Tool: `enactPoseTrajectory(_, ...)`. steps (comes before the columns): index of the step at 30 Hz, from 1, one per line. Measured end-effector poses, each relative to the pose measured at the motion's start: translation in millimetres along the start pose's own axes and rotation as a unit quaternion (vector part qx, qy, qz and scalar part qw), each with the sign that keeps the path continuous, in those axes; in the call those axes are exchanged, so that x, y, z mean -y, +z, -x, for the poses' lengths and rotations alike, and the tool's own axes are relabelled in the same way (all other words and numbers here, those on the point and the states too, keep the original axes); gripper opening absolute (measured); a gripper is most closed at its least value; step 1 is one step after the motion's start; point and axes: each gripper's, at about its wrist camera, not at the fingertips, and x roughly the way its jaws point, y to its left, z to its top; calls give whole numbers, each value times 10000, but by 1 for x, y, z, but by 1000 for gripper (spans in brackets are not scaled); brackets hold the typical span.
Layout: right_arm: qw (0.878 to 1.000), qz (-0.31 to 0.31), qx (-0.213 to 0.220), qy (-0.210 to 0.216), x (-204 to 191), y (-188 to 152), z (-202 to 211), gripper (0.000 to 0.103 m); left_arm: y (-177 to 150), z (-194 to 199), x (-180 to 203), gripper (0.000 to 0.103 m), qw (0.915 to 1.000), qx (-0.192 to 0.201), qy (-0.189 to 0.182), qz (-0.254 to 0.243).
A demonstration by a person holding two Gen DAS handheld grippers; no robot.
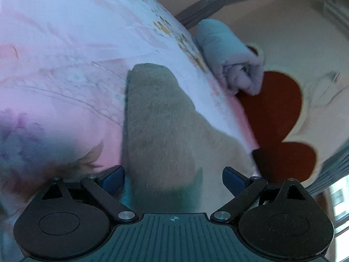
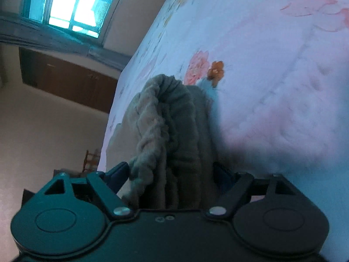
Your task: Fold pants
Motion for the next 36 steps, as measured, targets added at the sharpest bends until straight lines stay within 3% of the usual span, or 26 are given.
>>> enactPoseTrajectory(3,9997,-32,-214,119,0,7,-5,77,2,-9,-1,95,10000,27,-37,6)
enactPoseTrajectory(7,9994,2,-325,136,-4,8,-8,77,-4,-27,30,94,9938,-181,680,-864)
enactPoseTrajectory(8,9994,13,-320,94,-6,7,-9,75,-5,-30,35,89,9921,-175,804,-944)
enactPoseTrajectory(9,9996,36,-298,7,-8,5,-9,70,-6,-34,39,68,9900,-127,989,-995)
enactPoseTrajectory(10,9995,72,-278,-103,-12,7,-11,65,-6,-34,41,55,9898,-107,1043,-970)
enactPoseTrajectory(11,9994,150,-254,-194,-17,6,-15,54,-5,-33,39,50,9909,-73,1037,-853)
enactPoseTrajectory(13,9989,250,-205,-336,-23,1,-16,50,-5,-29,40,33,9938,-17,883,-676)
enactPoseTrajectory(15,9983,439,-164,-351,-34,-4,-10,45,-7,-22,45,25,9946,61,769,-700)
enactPoseTrajectory(20,9971,750,-74,-89,-65,-9,6,42,-10,0,65,24,9959,264,375,-781)
enactPoseTrajectory(26,9918,1277,-44,74,-118,1,16,40,7,40,84,23,9933,573,178,-983)
enactPoseTrajectory(31,9879,1509,-25,351,-157,43,-13,40,59,74,85,24,9880,950,292,-1186)
enactPoseTrajectory(36,9865,1549,-180,494,-170,104,-95,40,133,68,48,24,9850,1090,656,-1169)
